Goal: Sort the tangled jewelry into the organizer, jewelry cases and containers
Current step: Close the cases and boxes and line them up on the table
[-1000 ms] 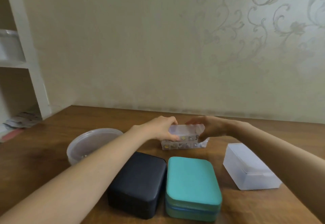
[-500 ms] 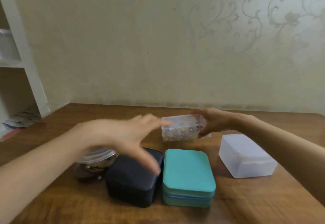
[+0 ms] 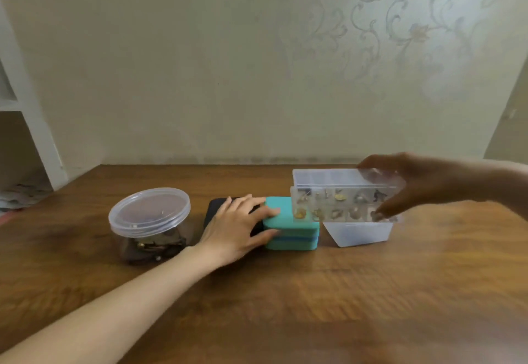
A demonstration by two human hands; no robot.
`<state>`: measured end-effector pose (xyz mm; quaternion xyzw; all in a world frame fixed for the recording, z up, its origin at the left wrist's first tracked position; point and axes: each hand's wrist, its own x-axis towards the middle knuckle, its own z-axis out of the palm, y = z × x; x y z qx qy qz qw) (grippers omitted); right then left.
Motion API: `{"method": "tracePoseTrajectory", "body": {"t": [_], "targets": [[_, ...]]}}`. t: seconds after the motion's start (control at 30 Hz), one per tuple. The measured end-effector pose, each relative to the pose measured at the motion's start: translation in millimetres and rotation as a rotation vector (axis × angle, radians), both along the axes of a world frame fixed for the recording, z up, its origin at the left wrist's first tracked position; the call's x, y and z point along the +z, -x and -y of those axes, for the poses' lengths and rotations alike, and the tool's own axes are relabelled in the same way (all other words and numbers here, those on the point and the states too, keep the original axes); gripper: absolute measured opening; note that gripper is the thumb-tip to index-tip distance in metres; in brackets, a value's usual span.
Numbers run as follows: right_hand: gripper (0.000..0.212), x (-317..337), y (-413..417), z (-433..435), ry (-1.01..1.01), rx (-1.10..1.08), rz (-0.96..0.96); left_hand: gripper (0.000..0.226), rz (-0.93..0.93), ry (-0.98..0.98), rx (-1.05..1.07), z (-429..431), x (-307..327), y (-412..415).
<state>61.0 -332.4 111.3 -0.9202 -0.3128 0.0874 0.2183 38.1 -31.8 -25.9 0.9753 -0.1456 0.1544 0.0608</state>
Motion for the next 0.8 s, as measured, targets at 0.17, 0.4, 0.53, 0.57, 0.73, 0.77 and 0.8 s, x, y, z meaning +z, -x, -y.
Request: {"method": "tracePoseTrajectory", "body": {"t": [0.17,0.4,0.53,0.57,0.73,0.77,0.8], "targets": [[0.070,-34,25,-6,0.149,0.026,-0.014,0.051,-0.109,0.016,0.111,21,4,-38],[0.074,-84,25,-58,0.191,0.093,-0.019,0.050,-0.208,0.027,0.010,16,14,-41],[0.095,-84,30,-53,0.204,0.153,0.051,0.075,-0.005,0.113,-0.080,-12,40,-10],[0.094,-76,29,-45,0.118,0.131,0.092,0.083,0.116,0.159,-0.065,-26,49,3],[0.093,-64,-25,15,0.163,-0.130,0.333,0.119,-0.046,0.223,0.415,-112,59,62],[0.093,-73,-34,19,0.197,-0.160,0.284,0.122,-0.173,0.233,0.486,-121,55,68],[0.090,-84,-43,20,0.178,-0.188,0.235,0.124,-0.270,0.255,0.508,-126,48,72]]}}
